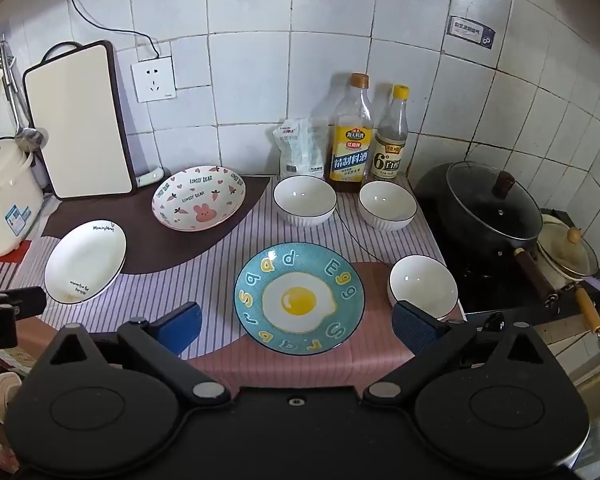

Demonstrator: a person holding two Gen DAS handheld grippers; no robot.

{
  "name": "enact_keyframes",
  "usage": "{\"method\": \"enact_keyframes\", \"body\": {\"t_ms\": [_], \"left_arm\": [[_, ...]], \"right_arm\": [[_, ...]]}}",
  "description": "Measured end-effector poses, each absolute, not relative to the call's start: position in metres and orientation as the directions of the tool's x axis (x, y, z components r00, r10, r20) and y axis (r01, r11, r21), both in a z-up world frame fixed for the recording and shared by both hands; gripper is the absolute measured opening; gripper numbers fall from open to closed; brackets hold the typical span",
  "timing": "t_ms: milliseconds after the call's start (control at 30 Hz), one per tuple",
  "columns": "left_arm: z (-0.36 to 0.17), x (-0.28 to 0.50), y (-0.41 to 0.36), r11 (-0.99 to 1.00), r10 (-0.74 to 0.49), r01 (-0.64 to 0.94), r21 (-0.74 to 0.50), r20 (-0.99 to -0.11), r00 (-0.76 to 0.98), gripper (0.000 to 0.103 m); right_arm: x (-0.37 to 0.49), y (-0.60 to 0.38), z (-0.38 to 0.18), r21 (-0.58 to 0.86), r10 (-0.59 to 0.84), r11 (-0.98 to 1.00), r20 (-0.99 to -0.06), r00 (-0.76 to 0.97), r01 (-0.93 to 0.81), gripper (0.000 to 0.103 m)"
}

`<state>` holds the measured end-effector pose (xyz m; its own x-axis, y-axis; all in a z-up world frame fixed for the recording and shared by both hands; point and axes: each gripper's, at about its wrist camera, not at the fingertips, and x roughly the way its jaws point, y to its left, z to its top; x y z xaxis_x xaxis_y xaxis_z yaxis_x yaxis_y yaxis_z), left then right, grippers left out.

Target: Organize plates and bowls

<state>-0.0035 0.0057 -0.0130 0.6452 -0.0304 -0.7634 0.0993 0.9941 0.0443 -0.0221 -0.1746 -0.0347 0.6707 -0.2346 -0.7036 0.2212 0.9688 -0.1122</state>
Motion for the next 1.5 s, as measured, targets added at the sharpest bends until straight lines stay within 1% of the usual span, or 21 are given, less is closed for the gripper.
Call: {"method": "enact_keyframes", "body": {"t_ms": [367, 800, 1033, 1367, 1500], "left_arm": [[-0.012, -0.003, 0.011, 0.996, -0.030, 0.087, 0.035, -0.765, 0.644, 0.102], [-0.018, -0.006, 0.018, 0.998, -0.039, 0.069, 0.007, -0.757, 0.652, 0.103], [-0.022, -0.007, 0.022, 0.998, -0.036, 0.066, 0.010, -0.753, 0.657, 0.103], [-0.025, -0.001, 0.030, 0.998, -0.032, 0.056, 0.006, -0.758, 0.652, 0.103], [-0.026, -0.001, 0.031, 0.998, -0.028, 0.059, 0.014, -0.758, 0.652, 0.103]], "right_arm": [[-0.022, -0.172, -0.037, -0.136, -0.249, 0.966, -0.713, 0.655, 0.219, 0.102], [-0.025, -0.171, -0.034, -0.131, -0.251, 0.966, -0.684, 0.685, 0.223, 0.102], [-0.019, -0.166, -0.034, -0.152, -0.269, 0.962, -0.672, 0.690, 0.227, 0.102], [-0.015, -0.164, -0.037, -0.145, -0.274, 0.960, -0.667, 0.693, 0.240, 0.102], [-0.012, -0.163, -0.040, -0.141, -0.270, 0.961, -0.678, 0.683, 0.240, 0.102]]}}
